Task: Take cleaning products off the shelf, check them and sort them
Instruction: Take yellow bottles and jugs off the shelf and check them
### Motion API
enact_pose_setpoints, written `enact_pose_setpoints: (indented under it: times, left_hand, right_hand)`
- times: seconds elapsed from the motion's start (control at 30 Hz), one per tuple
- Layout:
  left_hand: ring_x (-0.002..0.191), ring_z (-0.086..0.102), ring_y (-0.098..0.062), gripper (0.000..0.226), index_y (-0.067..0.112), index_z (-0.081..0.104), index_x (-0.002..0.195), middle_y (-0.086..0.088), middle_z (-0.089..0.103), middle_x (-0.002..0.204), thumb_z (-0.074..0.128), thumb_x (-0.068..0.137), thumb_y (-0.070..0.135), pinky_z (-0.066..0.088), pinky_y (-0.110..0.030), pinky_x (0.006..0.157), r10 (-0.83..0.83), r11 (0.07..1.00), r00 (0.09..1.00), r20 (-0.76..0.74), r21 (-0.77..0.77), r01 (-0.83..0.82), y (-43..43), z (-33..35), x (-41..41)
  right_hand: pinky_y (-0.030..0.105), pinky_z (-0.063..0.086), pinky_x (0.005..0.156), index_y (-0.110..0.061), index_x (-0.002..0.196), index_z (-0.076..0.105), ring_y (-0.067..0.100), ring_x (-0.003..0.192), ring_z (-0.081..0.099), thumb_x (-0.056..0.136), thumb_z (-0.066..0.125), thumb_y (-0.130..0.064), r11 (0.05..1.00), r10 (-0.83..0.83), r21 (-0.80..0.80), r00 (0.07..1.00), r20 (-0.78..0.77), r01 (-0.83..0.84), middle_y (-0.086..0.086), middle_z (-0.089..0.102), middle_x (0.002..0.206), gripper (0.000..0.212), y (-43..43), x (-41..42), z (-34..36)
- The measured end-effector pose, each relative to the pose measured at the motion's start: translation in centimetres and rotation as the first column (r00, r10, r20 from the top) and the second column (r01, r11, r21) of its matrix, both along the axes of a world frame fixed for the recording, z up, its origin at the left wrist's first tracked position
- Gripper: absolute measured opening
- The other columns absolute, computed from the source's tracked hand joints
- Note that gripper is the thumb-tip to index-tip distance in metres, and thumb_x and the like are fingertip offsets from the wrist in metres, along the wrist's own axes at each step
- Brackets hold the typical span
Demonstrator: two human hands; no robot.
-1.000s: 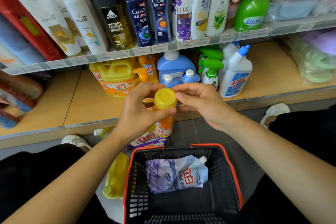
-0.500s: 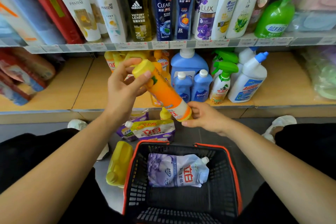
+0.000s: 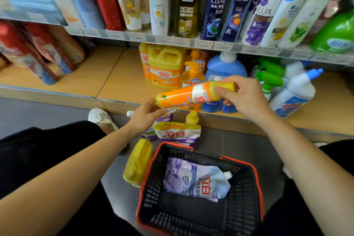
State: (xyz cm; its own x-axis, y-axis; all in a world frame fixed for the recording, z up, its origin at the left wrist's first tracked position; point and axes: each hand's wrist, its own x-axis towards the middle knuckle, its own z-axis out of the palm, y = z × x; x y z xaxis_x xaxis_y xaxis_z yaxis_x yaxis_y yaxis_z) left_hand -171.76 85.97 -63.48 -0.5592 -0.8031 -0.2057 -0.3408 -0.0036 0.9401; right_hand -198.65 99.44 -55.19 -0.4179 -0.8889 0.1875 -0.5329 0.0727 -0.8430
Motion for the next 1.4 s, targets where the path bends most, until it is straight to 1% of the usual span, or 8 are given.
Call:
enact_pose_setpoints:
  times: [0.07,0.13,0.27,0.47,0.73,1.03,1.23,1.4]
  left_hand:
    - [0.133,0.052,-0.028,0.057,0.017,0.046,0.149,-0.009,0.058,0.142,0.068,0.097,0.029,0.046,-0.041,0.106,-0.186,0.957,0.939,0.289,-0.164,0.24,-0.2,-2.2,0.5]
    - [0.148,0.03,-0.033,0.078,0.02,0.026,0.16,-0.007,0.035,0.163,0.065,0.096,0.042,0.032,-0.047,0.116,-0.279,0.819,0.725,0.63,-0.238,0.522,-0.2,-4.1,1.1]
    - [0.152,0.012,-0.037,0.09,0.028,0.001,0.163,0.0,0.009,0.171,0.056,0.097,0.051,0.025,-0.052,0.119,-0.271,0.676,0.493,0.827,-0.201,0.709,0.3,-6.5,1.9]
    - [0.122,0.052,-0.022,0.04,0.026,0.069,0.127,0.003,0.069,0.125,0.067,0.087,0.026,0.031,-0.028,0.11,-0.337,0.572,0.64,0.69,-0.39,0.722,0.4,-6.3,2.8]
    - [0.124,0.049,-0.015,0.042,0.029,0.069,0.128,0.006,0.068,0.129,0.072,0.086,0.033,0.019,-0.011,0.092,-0.365,0.618,0.701,0.612,-0.404,0.675,0.4,-6.3,3.6]
    - [0.128,0.045,-0.016,0.048,0.032,0.066,0.133,0.007,0.065,0.131,0.073,0.086,0.04,0.039,-0.027,0.103,-0.333,0.724,0.706,0.624,-0.31,0.616,0.1,-6.5,3.4]
    - [0.125,0.056,-0.015,0.038,0.025,0.069,0.129,0.005,0.067,0.133,0.073,0.091,0.03,0.048,-0.035,0.1,-0.253,0.865,0.824,0.506,-0.263,0.427,-1.3,-4.8,2.8]
    - [0.102,0.068,-0.012,0.018,0.021,0.077,0.108,0.006,0.076,0.106,0.072,0.092,0.016,0.053,-0.032,0.093,-0.023,0.974,0.952,0.304,-0.209,0.09,-6.5,-2.7,2.0]
  right_hand:
    - [0.033,0.054,0.068,-0.031,0.097,0.07,0.011,0.069,0.067,0.083,0.079,-0.037,0.999,0.024,0.035,0.989,-0.145,-0.019,-0.017,0.069,0.07,0.017,-1.0,0.0,0.8]
    - [0.032,0.049,0.07,-0.028,0.097,0.072,0.016,0.079,0.066,0.083,0.078,-0.039,0.995,0.061,0.088,0.969,-0.238,-0.041,-0.01,0.069,0.081,0.019,-1.8,0.0,1.0]
    - [0.03,0.036,0.07,-0.024,0.102,0.072,0.016,0.083,0.057,0.082,0.077,-0.042,0.98,0.136,0.188,0.901,-0.412,-0.061,-0.004,0.063,0.085,0.027,-3.3,0.6,0.0]
    - [0.041,0.049,0.077,-0.021,0.108,0.069,0.029,0.094,0.059,0.082,0.076,-0.047,0.93,0.297,0.343,0.822,-0.487,-0.133,0.007,0.068,0.097,0.038,-5.4,2.5,-3.6]
    - [0.035,0.042,0.077,-0.02,0.112,0.064,0.029,0.106,0.06,0.084,0.076,-0.038,0.853,0.456,0.485,0.728,-0.512,-0.192,0.004,0.067,0.114,0.035,-8.6,6.5,-10.7]
    - [0.041,0.035,0.092,-0.023,0.13,0.057,0.027,0.115,0.045,0.096,0.061,-0.033,0.862,0.466,0.493,0.564,-0.682,-0.116,0.0,0.064,0.124,0.036,-9.2,6.7,-17.5]
    - [0.045,0.031,0.098,-0.026,0.146,0.046,0.023,0.128,0.039,0.093,0.065,-0.037,0.904,0.319,0.416,0.801,-0.507,-0.097,-0.002,0.056,0.141,0.057,-8.0,5.8,-17.6]
    - [0.033,0.046,0.092,-0.011,0.123,0.062,0.023,0.113,0.05,0.085,0.076,-0.025,0.991,-0.129,-0.036,0.897,-0.423,0.125,0.007,0.057,0.118,0.042,-8.6,5.7,-14.2]
